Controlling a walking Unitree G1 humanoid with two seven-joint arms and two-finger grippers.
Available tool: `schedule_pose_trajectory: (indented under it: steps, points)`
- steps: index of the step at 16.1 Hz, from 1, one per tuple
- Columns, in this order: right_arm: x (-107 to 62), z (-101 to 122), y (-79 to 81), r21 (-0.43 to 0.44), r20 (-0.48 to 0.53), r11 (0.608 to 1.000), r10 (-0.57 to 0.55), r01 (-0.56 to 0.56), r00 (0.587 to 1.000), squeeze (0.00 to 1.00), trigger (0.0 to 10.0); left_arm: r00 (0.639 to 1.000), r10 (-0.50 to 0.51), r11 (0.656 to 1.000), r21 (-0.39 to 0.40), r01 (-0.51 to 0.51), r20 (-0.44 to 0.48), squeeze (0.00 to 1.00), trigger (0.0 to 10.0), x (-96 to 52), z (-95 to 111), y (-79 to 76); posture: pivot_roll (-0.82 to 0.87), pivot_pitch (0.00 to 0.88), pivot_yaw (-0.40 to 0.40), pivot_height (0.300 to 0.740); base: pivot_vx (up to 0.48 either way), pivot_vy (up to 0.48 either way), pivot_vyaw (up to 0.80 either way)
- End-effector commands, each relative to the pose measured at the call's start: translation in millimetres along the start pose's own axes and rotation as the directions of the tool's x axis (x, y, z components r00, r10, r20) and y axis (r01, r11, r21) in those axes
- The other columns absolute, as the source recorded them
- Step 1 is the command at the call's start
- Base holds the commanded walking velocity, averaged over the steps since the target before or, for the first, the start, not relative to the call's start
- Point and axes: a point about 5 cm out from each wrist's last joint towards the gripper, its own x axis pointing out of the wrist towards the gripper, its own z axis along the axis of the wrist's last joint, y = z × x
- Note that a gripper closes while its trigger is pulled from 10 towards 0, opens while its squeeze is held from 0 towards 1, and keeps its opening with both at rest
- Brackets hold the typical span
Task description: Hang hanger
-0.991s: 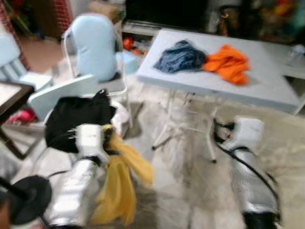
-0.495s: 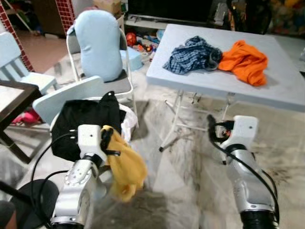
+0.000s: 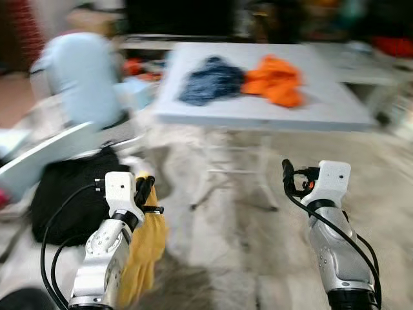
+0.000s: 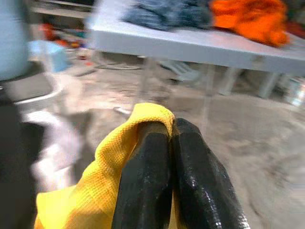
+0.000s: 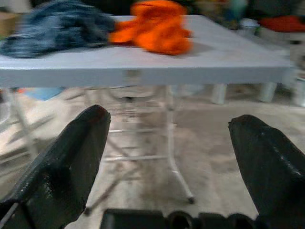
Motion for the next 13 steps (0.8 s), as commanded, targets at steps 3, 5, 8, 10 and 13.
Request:
schedule_pose_trajectory:
  steps: [3, 5, 8, 10, 13]
  points:
    - [0.8, 5.3, -1.5, 0.0, 0.017, 1.0, -0.004, 0.004, 1.0, 0.0, 10.0, 0.999, -0.023, 1.0, 0.011, 0.022, 0.04, 0.0, 10.0, 0.4, 9.7, -2.0, 0.02, 0.023, -0.016, 0.74, 0.355, 0.0, -0.8]
    - [1.2, 5.1, -1.1, 0.002, 0.017, 1.0, -0.004, 0.004, 1.0, 0.0, 10.0, 0.999, -0.023, 1.0, 0.011, 0.022, 0.038, 0.0, 10.0, 0.5, 9.8, -1.7, 0.02, 0.023, -0.014, 0.74, 0.356, 0.0, -0.8]
    - [1.5, 4.6, 0.2, 0.005, 0.017, 1.0, -0.002, 0.002, 1.0, 0.0, 10.0, 0.999, -0.028, 1.0, 0.01, 0.027, 0.037, 0.0, 10.0, 1.5, 10.2, -1.8, 0.02, 0.022, -0.013, 0.74, 0.359, 0.0, -0.59]
    - [1.7, 4.3, -1.0, 0.005, 0.009, 1.0, -0.01, 0.01, 1.0, 0.0, 10.0, 0.999, -0.031, 1.0, 0.009, 0.03, 0.034, 0.0, 10.0, 1.6, 9.8, -2.3, 0.02, 0.022, -0.012, 0.74, 0.358, 0.0, -0.64]
    - [1.7, 4.0, -0.7, 0.006, 0.009, 1.0, -0.01, 0.01, 1.0, 0.0, 10.0, 0.999, -0.033, 0.999, 0.006, 0.033, 0.03, 0.0, 10.0, 1.5, 8.7, -4.0, 0.02, 0.023, -0.013, 0.74, 0.358, 0.0, -0.8]
